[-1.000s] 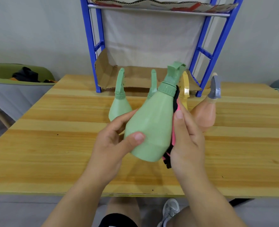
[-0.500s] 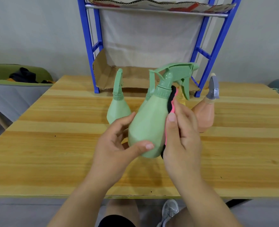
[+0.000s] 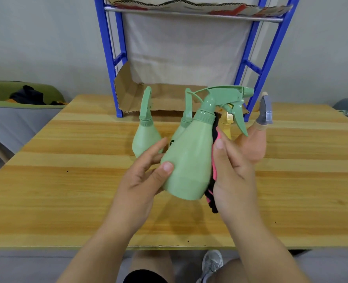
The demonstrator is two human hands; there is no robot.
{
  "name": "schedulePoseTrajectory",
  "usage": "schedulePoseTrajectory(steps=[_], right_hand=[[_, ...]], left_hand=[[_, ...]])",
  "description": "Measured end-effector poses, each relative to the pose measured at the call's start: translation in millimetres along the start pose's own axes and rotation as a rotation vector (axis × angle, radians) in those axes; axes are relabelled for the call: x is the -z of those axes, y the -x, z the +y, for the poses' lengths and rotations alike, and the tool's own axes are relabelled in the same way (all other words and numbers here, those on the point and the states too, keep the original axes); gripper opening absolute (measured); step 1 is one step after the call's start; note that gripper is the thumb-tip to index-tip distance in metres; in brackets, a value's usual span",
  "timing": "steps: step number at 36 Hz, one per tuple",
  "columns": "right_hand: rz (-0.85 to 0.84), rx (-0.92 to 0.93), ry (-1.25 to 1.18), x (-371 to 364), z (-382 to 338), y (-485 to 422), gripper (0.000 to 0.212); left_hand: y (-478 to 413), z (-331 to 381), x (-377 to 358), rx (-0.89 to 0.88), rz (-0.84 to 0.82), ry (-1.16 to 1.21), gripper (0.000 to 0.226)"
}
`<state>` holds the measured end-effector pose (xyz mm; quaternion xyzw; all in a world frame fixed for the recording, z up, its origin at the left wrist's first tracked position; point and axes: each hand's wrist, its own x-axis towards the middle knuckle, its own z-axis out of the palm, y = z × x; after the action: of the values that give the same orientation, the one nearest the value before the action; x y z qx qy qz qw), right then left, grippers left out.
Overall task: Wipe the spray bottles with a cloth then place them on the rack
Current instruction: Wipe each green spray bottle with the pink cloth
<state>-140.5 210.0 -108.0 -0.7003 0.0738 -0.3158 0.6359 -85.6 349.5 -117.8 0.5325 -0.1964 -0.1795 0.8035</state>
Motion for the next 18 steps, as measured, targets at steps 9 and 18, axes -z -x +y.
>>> schedulePoseTrajectory(steps=[9, 18], right_hand=[[0.057, 0.133, 0.17, -7.3, -3.1, 3.0, 0.044], [-0.061, -0.035, -0.076, 1.9, 2.8, -1.4, 0.04]], left_hand=[[0.7, 0.6, -3.7, -0.147, -0.009, -0.164, 0.075], [1.7, 1.3, 0.8, -0.041, -0.092, -0.042, 0.062]])
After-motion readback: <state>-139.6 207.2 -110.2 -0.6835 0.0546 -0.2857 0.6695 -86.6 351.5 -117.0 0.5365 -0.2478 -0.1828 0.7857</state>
